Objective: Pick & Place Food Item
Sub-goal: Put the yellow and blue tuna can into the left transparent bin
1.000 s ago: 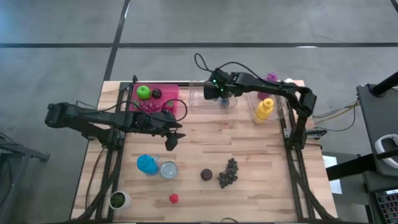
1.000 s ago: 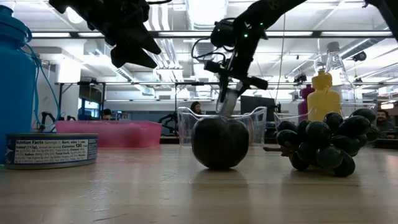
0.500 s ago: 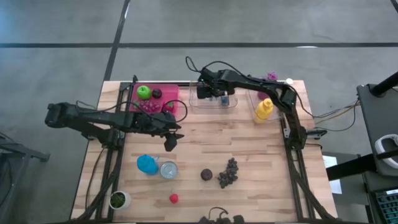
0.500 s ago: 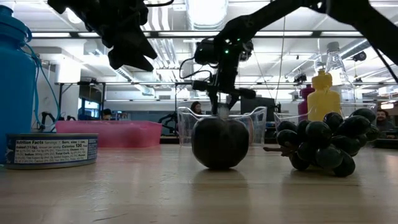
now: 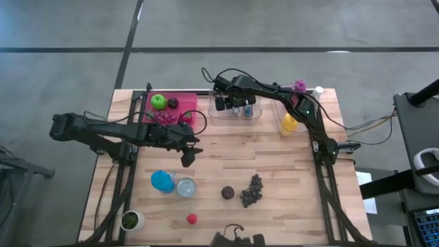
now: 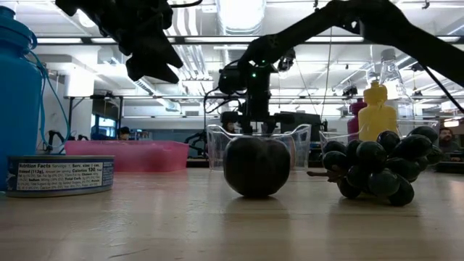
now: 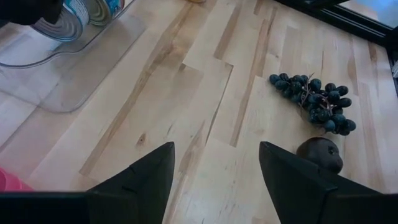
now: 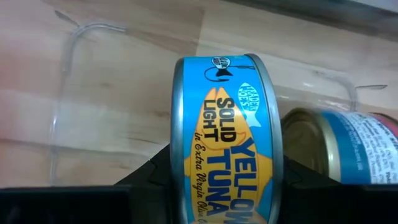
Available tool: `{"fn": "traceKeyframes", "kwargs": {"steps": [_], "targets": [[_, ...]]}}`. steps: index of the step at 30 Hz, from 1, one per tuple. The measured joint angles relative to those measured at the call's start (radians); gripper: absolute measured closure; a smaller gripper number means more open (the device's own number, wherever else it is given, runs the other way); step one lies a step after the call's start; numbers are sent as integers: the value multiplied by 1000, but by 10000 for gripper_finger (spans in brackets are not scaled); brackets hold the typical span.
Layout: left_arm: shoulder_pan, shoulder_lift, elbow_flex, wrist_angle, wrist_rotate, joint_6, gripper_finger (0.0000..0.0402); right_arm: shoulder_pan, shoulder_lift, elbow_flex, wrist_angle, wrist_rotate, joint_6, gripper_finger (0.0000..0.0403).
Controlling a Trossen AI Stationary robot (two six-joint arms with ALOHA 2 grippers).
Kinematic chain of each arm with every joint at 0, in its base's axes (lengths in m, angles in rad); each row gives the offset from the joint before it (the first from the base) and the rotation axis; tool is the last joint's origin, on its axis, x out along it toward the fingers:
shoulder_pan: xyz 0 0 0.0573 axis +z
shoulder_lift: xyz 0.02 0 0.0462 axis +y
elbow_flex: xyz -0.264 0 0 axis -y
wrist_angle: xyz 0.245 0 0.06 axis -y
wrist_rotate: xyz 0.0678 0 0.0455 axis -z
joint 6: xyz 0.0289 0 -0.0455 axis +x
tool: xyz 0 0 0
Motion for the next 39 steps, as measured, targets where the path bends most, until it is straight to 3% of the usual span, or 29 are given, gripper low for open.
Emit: {"fn": "traceKeyframes", "kwargs": {"steps": [12,39], "targets": [[0,0,0,0,2,19,177,-1,0,-27,0,-4,1,268],[0,0,0,0,-1,15,160,-1,-3,-19,-8,-14,19,160]]}}
